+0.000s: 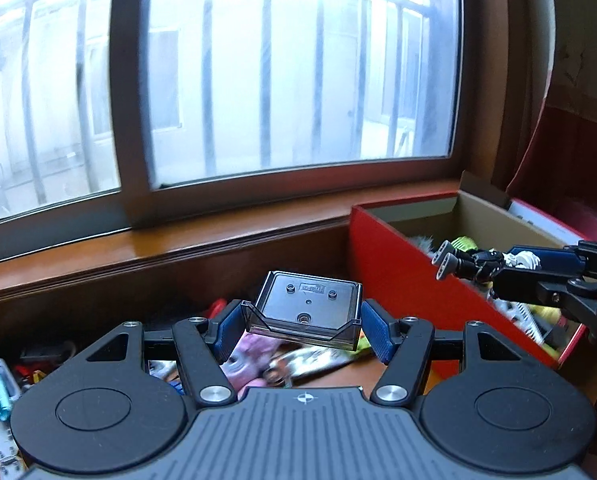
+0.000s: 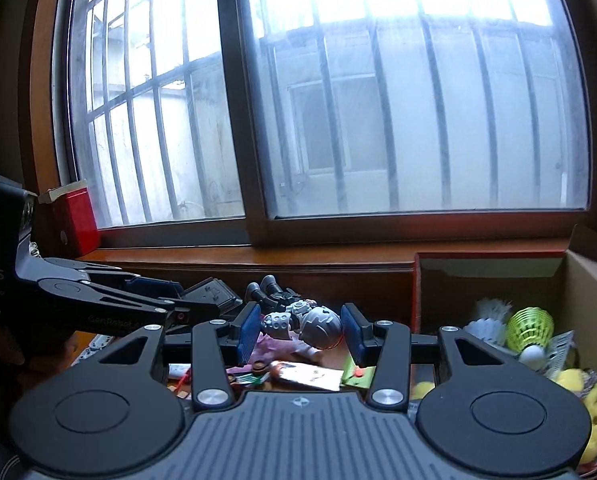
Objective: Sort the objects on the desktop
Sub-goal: 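Carry the figurine with the right gripper while the left gripper carries the case toward the box, then lower the figurine and case into the box and open both grippers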
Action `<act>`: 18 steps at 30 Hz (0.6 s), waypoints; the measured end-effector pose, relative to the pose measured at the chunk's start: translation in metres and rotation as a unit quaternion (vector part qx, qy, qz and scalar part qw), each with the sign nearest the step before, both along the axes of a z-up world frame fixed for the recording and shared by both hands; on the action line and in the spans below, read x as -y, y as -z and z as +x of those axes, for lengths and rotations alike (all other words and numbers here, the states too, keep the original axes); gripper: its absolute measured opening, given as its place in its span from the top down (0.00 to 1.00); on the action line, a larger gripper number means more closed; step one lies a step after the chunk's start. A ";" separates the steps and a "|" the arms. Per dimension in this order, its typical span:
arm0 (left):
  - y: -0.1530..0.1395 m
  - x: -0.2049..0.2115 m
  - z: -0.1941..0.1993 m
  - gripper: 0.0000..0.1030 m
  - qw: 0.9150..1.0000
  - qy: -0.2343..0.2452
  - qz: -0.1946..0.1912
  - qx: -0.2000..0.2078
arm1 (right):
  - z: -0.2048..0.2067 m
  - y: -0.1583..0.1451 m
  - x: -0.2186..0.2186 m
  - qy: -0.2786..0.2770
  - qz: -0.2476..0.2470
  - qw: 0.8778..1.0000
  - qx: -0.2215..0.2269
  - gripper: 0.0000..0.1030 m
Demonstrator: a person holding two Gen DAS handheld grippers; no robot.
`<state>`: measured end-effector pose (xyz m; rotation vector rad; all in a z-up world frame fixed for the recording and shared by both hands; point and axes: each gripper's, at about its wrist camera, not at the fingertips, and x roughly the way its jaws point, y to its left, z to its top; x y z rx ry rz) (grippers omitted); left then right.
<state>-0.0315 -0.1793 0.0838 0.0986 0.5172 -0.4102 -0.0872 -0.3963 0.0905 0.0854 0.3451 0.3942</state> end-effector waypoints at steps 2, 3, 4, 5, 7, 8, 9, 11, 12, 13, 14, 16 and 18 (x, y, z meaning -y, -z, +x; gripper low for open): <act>-0.002 0.010 0.002 0.39 1.000 0.007 -0.002 0.002 | -0.002 -0.002 0.009 0.005 -0.003 1.000 0.005 0.55; -0.002 0.016 0.003 0.39 1.000 0.011 -0.001 0.003 | -0.003 -0.004 0.015 0.008 -0.004 1.000 0.007 0.55; -0.003 0.022 0.003 0.39 1.000 0.015 0.000 0.004 | -0.005 -0.005 0.021 0.012 -0.005 1.000 0.009 0.55; -0.004 0.028 0.004 0.39 1.000 0.019 0.001 0.006 | -0.006 -0.005 0.026 0.016 -0.006 1.000 0.010 0.55; -0.005 0.040 0.005 0.39 1.000 0.027 0.003 0.008 | -0.008 -0.006 0.037 0.024 -0.006 1.000 0.012 0.55; -0.006 0.046 0.006 0.39 0.999 0.032 0.005 0.010 | -0.008 -0.006 0.042 0.029 -0.005 1.000 0.012 0.55; -0.007 0.052 0.006 0.39 0.999 0.037 0.006 0.013 | -0.009 -0.006 0.048 0.034 -0.004 0.999 0.012 0.55; -0.010 0.063 0.008 0.39 0.999 0.045 0.006 0.017 | -0.010 -0.005 0.060 0.043 -0.001 0.999 0.013 0.55; -0.011 0.068 0.010 0.39 0.999 0.050 0.006 0.018 | -0.011 -0.005 0.065 0.048 -0.001 0.999 0.014 0.55; -0.013 0.074 0.011 0.39 0.998 0.054 0.006 0.019 | -0.011 -0.005 0.070 0.052 0.000 0.999 0.015 0.55; -0.014 0.079 0.012 0.39 0.998 0.058 0.006 0.020 | -0.011 -0.005 0.075 0.056 0.000 0.998 0.016 0.55; -0.016 0.090 0.014 0.39 0.998 0.067 0.005 0.020 | -0.011 -0.004 0.083 0.064 0.002 0.998 0.018 0.55; -0.017 0.102 0.016 0.39 0.997 0.078 0.006 0.021 | -0.010 -0.003 0.092 0.071 0.003 0.997 0.019 0.55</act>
